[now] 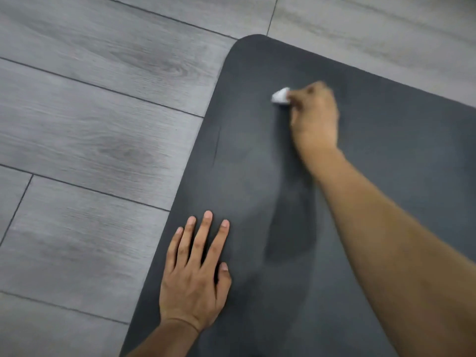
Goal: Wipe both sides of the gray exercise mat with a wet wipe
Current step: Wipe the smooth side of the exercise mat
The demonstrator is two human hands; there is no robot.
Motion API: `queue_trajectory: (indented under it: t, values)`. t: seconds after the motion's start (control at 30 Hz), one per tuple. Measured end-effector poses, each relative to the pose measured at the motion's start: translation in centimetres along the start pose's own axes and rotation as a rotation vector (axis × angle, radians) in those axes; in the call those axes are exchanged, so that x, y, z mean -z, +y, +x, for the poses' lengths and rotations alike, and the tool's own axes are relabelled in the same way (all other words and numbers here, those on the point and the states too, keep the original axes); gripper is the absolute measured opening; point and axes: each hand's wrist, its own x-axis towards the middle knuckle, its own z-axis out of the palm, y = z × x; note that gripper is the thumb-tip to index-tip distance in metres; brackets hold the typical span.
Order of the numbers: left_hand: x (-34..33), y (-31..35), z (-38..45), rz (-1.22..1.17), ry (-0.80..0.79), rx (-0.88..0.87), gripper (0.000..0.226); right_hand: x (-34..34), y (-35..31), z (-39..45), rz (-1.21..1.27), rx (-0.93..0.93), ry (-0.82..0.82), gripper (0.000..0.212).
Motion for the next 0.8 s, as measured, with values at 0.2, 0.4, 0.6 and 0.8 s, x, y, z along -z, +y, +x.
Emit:
queue_trajectory:
  t: [0.2, 0.4, 0.6, 0.8]
  values:
    - [-0.2, 0.1, -0.2, -0.013, 0.015, 0.009, 0.069, -1.2, -5.0, -4.2, 0.114, -0.058, 0.024, 0.025]
    - [-0.2, 0.1, 0.0, 0.007, 0.006, 0.012, 0.068, 0.1, -6.0, -7.7, 0.157, 0.458, -0.254, 0.024]
    - [-0.4, 0.0, 0.0, 0.013, 0.027, 0.009, 0.068, 2.6, 7.3, 0.0, -0.097, -0.29, 0.03, 0.036]
    - [-0.4, 0.0, -0.1, 0.009, 0.05, 0.01, 0.068, -0.1, -4.8, -11.5, 0.3, 0.06, -0.015, 0.027]
